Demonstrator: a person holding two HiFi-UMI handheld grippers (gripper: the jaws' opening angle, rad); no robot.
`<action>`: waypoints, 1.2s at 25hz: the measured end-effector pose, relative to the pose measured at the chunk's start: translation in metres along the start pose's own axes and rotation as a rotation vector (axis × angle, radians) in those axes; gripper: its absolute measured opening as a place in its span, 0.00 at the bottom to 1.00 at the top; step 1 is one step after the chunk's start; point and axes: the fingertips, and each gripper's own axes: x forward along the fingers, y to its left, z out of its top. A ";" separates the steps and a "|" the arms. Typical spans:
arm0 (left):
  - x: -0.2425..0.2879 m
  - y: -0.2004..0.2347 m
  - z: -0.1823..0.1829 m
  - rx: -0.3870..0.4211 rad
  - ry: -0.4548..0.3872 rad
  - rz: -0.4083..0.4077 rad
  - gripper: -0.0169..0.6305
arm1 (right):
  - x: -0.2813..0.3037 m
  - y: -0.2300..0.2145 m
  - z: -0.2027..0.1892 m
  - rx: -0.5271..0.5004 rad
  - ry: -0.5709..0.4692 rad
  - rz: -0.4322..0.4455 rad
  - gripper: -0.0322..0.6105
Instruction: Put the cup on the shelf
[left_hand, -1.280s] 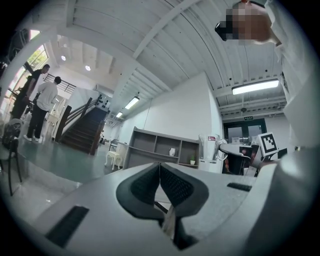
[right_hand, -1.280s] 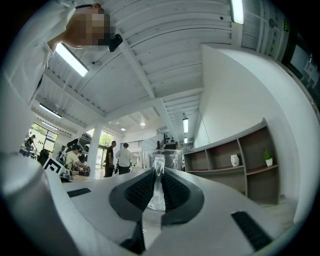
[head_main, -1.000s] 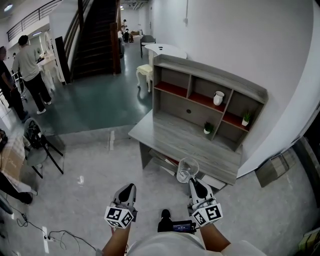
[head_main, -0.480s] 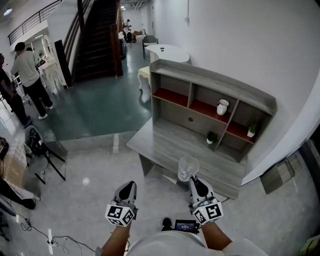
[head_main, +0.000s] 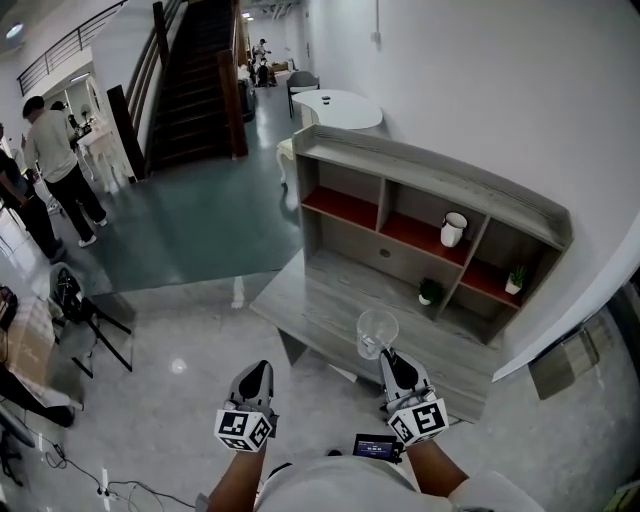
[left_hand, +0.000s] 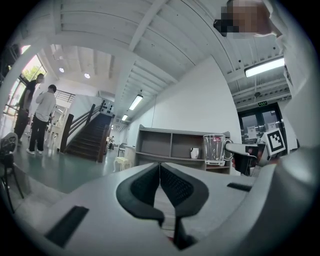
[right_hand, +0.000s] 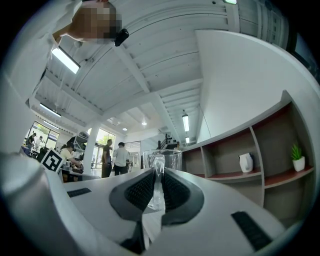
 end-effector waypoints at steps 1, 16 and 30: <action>0.005 0.001 -0.001 -0.001 -0.004 0.003 0.05 | 0.005 -0.004 -0.001 0.001 -0.004 0.000 0.12; 0.076 0.038 -0.016 -0.049 -0.008 0.023 0.05 | 0.066 -0.036 -0.026 0.017 0.002 0.018 0.12; 0.196 0.112 -0.011 -0.059 0.008 -0.080 0.05 | 0.179 -0.072 -0.046 -0.007 -0.002 -0.053 0.12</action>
